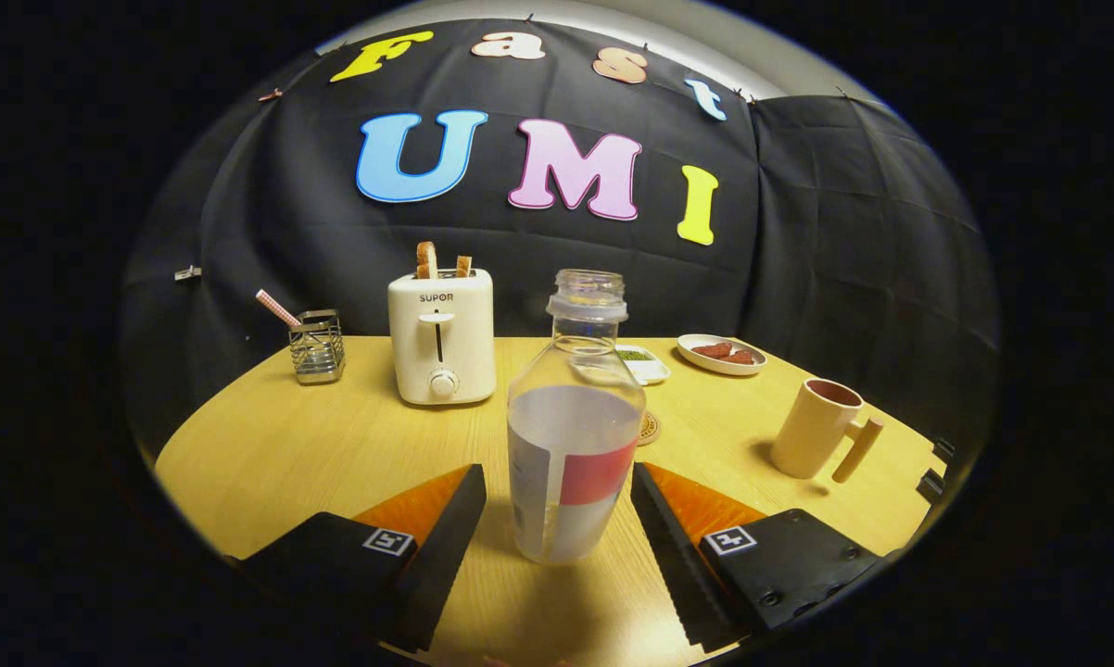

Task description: Take the bottle from table, then pour the juice into the cup, finally place the bottle on the coaster

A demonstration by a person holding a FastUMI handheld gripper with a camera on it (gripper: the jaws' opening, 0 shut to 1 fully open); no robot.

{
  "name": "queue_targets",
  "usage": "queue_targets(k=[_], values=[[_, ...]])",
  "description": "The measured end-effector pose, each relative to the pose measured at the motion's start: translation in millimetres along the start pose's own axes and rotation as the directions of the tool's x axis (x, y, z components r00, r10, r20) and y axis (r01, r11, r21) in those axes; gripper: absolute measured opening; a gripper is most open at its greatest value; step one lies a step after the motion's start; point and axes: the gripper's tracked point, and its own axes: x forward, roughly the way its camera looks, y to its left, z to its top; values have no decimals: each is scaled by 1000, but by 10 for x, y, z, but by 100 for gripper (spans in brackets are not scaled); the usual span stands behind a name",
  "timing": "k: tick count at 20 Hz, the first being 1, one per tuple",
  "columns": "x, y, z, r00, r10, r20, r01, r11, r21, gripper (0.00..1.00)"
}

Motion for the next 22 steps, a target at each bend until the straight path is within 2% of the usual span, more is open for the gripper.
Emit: queue_targets(k=[3, 10, 13, 16, 18, 22], values=[[125, -47, 130, 999, -23, 33, 23, 1000, 11, 97], [390, -82, 91, 998, -50, 31, 50, 999, -2, 96], [415, -80, 122, 998, -49, 35, 50, 999, -7, 83], [379, -91, 149, 998, -41, 36, 42, 999, -12, 80], [359, -85, 139, 1000, -10, 14, 10, 1000, -15, 77], [231, -99, 340, 995, 102, 21, -102, 995, 14, 75]])
